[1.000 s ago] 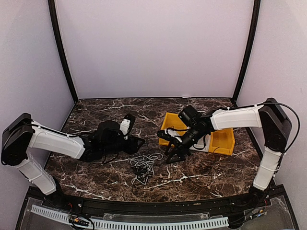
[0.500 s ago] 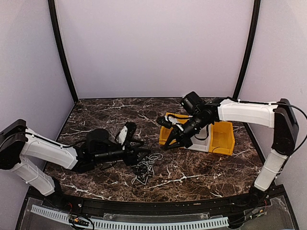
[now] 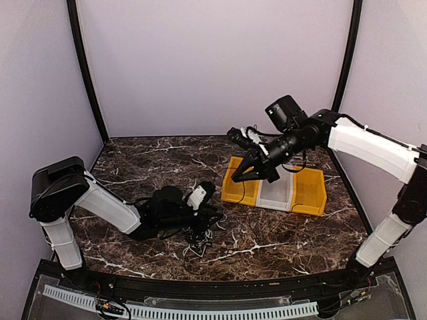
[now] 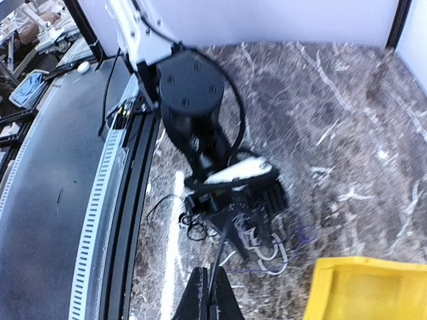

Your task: Untangle the cables

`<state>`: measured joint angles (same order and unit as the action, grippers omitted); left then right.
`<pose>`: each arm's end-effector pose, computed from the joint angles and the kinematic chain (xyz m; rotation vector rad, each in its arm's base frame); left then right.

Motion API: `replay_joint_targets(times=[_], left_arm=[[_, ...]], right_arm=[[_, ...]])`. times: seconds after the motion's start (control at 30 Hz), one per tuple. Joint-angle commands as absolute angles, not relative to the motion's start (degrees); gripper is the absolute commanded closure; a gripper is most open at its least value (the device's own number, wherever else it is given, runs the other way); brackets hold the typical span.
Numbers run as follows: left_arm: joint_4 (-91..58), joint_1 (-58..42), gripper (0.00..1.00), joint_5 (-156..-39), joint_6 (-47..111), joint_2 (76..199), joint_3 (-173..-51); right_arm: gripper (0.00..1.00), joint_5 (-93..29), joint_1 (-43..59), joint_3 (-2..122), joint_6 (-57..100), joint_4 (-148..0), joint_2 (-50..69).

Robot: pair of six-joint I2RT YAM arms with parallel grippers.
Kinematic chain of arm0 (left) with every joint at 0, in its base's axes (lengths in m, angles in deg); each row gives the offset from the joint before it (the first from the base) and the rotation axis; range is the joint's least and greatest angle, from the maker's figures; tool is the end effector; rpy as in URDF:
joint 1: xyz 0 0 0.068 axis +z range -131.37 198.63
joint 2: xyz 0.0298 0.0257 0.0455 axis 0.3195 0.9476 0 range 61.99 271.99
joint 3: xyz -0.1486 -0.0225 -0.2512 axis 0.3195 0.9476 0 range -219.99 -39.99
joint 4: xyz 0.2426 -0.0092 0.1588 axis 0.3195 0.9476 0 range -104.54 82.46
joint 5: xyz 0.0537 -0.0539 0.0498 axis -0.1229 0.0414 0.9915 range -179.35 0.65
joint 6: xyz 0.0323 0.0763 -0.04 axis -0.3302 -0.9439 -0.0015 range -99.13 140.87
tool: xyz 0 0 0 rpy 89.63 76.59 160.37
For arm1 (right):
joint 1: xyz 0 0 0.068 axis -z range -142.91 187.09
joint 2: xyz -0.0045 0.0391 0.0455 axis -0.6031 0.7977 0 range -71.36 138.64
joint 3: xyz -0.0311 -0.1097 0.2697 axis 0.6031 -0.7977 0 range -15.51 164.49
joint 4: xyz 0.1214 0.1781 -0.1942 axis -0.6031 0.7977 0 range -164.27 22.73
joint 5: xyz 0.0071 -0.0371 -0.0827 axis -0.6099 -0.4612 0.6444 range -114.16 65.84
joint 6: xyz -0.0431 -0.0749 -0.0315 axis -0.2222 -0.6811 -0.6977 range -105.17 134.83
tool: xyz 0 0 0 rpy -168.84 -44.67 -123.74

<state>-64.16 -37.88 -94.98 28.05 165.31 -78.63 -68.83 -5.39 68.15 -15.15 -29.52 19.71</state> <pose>0.2185 -0.3452 0.1266 0.8673 1.7156 -0.8570 0.2465 0.3046 0.3173 -1.6709 1.7156 1.0570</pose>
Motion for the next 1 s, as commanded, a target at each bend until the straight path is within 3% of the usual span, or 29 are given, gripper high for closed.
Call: replay_joint_targets(times=[0.0, 0.4, 0.63, 0.97], left_arm=[[-61.2, -38.0, 0.67, -92.6, 25.5, 165.7, -80.8], [-52.6, -38.0, 0.67, -86.0, 24.3, 168.0, -81.2], [-51.5, -38.0, 0.66, -85.5, 24.6, 168.2, -79.7], [-50.9, -38.0, 0.44, -90.2, 33.1, 154.3, -78.2]], right_arm=[[1.00, -69.9, -1.5, 77.1, -15.6, -28.3, 13.3], [1.00, -73.7, 14.1, 98.5, -10.2, -33.3, 7.1], [1.00, -72.3, 17.8, 105.4, -4.7, -37.7, 7.7], [1.00, -61.5, 18.9, 100.6, 1.1, -47.7, 12.3]])
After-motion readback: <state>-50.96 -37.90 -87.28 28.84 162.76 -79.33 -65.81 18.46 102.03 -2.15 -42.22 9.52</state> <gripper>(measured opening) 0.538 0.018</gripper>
